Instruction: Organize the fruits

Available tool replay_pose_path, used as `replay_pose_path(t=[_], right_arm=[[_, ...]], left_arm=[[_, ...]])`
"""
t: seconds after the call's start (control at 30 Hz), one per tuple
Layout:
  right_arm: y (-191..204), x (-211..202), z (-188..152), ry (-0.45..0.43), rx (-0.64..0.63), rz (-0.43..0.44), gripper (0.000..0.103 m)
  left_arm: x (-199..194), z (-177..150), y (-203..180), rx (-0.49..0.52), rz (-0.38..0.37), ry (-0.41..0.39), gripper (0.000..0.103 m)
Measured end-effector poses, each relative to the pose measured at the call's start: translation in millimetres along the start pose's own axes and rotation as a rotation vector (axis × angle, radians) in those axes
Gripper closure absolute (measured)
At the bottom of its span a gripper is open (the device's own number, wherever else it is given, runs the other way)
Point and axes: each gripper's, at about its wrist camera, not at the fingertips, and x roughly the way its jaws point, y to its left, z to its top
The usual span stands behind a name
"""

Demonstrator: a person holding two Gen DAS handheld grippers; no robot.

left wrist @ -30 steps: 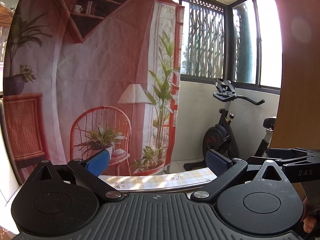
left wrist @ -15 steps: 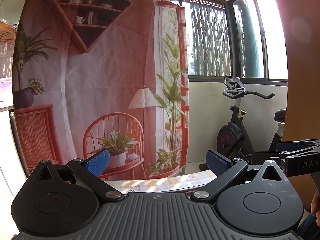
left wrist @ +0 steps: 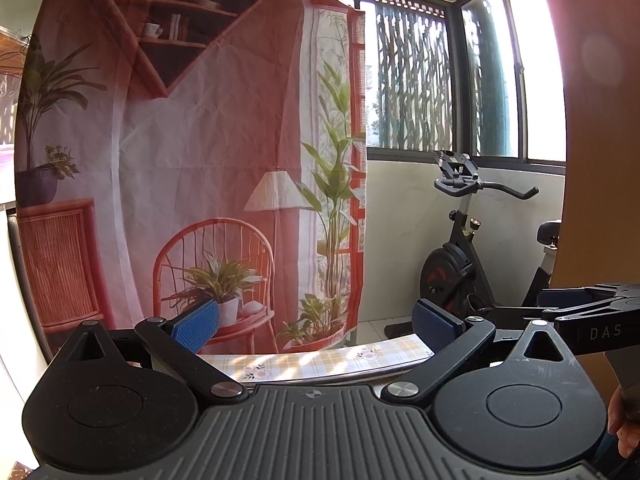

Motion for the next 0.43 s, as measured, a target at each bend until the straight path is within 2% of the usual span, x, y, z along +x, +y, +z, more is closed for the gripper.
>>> replay_pose_path(t=[0.33,0.43], right_arm=[[0.5,2.4,-3.0,0.009,0.000,-0.001,0.000],[0.2,3.2,-4.3,0.014,0.001,0.000,0.000]], left_arm=[[1.0,-4.7,-0.2,0.014,-0.021,-0.001,0.000],[3.6,-6.8,-1.0,0.013,-0.003,0.007,0.000]])
